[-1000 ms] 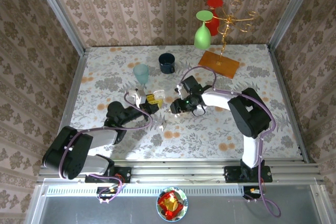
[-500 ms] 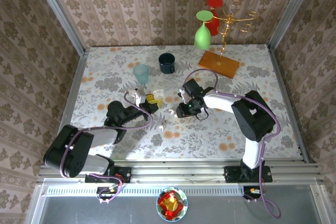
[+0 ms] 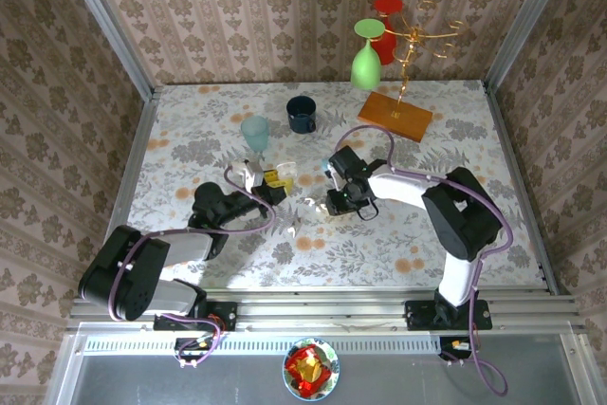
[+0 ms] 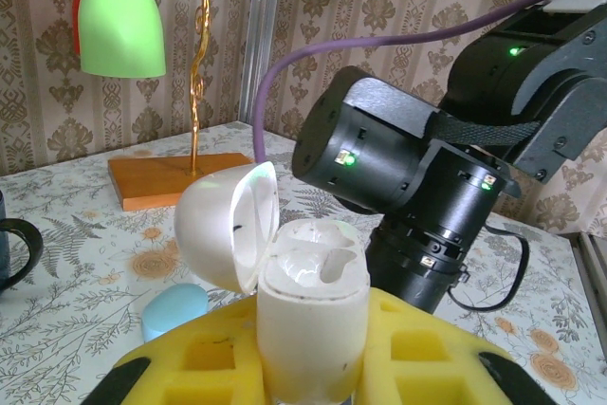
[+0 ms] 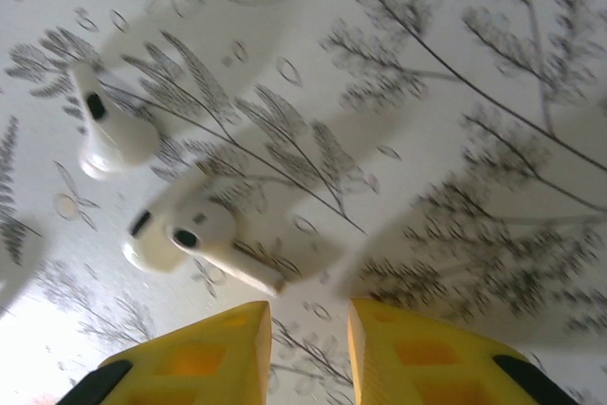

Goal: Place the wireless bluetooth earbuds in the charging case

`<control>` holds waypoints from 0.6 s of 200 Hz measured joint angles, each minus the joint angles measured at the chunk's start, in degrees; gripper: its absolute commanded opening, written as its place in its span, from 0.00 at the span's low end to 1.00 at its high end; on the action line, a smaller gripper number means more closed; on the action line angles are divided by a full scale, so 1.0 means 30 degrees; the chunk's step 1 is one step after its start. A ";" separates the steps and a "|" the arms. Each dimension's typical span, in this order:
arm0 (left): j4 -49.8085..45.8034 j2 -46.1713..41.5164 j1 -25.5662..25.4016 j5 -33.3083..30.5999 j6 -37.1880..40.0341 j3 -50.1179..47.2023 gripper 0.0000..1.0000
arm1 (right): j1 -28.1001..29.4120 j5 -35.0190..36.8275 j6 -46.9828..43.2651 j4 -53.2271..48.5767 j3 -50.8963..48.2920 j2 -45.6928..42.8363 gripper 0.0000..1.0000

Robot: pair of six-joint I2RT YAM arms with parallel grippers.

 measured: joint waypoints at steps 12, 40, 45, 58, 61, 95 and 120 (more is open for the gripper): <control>0.0000 0.0000 0.0000 0.0000 0.0000 0.0000 0.06 | 0.0000 0.0240 0.0007 -0.0131 -0.0335 -0.0321 0.28; -0.0007 0.0000 0.0000 -0.0007 0.0000 0.0000 0.06 | 0.0000 0.0299 0.0044 -0.0211 -0.0947 -0.1020 0.35; 0.0000 -0.0007 0.0000 -0.0007 0.0000 0.0000 0.06 | 0.0000 0.0291 0.0007 -0.0204 -0.0976 -0.1129 0.36; 0.0000 -0.0051 0.0000 -0.0015 0.0000 0.0000 0.06 | 0.0029 0.0284 -0.0182 -0.0204 -0.0947 -0.1304 0.38; -0.0007 -0.0073 0.0000 -0.0015 0.0000 0.0000 0.06 | 0.0036 0.0284 -0.0255 -0.0262 -0.0882 -0.1304 0.38; -0.0007 -0.0452 0.0189 -0.0007 0.0000 -0.0036 0.06 | 0.0372 0.0284 -0.1064 -0.0801 0.0787 -0.0823 0.42; 0.0000 -0.0663 0.0605 -0.0080 0.0000 -0.0051 0.06 | 0.0663 0.0248 -0.1617 -0.0867 0.2506 0.0444 0.43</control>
